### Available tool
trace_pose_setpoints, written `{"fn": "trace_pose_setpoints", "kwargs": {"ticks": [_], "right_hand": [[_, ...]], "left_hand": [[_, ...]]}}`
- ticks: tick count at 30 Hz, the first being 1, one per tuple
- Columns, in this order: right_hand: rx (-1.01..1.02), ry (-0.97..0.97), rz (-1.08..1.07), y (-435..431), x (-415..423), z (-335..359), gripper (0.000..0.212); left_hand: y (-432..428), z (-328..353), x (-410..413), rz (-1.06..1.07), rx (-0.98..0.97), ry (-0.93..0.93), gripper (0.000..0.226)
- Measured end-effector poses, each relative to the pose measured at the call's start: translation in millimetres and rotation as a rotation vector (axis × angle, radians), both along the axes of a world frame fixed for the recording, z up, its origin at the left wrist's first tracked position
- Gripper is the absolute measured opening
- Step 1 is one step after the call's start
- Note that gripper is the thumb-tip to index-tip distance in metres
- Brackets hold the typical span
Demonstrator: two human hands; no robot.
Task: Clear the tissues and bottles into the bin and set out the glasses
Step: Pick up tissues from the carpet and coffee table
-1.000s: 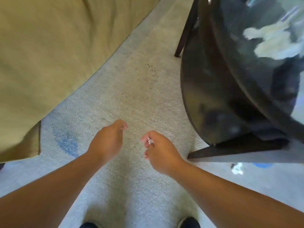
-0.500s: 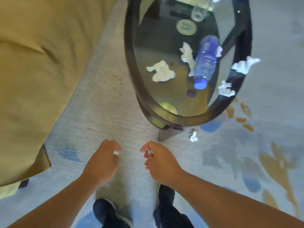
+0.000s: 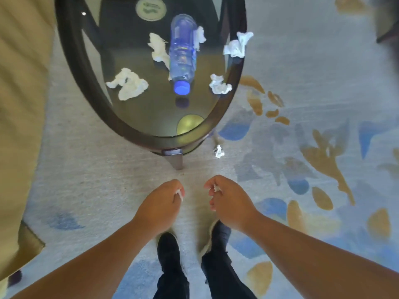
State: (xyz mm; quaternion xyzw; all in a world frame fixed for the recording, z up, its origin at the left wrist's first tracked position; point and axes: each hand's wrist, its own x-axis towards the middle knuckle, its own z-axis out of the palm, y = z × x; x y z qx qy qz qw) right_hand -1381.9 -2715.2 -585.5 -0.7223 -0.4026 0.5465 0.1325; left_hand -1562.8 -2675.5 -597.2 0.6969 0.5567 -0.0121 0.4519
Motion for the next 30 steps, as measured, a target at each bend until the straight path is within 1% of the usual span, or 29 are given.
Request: {"fn": "trace_pose_setpoints", "kwargs": {"ticks": [3,6,8,11,14,16,18,22,25,30], "right_hand": [[-0.010,0.022,-0.068,-6,36,-10,0.044],[0.007,0.042,-0.105,-5,79,-18,0.045],[0.012,0.061,-0.103,0,112,-28,0.043],[0.017,0.050,-0.039,13,163,-45,0.034],[0.027,-0.011,0.075,24,213,-56,0.032],[0.030,0.045,0.078,29,243,-60,0.031],[0.037,0.052,0.077,31,271,-66,0.032],[0.086,-0.019,0.135,37,300,-75,0.038],[0.126,-0.005,0.119,53,308,-86,0.037],[0.157,-0.019,0.110,76,310,-125,0.038]], "left_hand": [[5,-3,31,-0.019,-0.007,0.017,0.021],[11,-12,68,0.009,-0.059,0.005,0.043],[15,-23,96,-0.006,-0.047,0.034,0.049],[20,-46,140,-0.034,-0.008,0.122,0.042],[22,-65,184,-0.025,0.019,0.179,0.034],[24,-71,209,-0.027,0.045,0.204,0.030],[27,-76,233,-0.032,0.049,0.219,0.026],[38,-83,262,-0.062,0.057,0.220,0.022],[52,-97,276,-0.049,0.060,0.202,0.021],[74,-143,284,-0.048,0.062,0.175,0.022]]}}
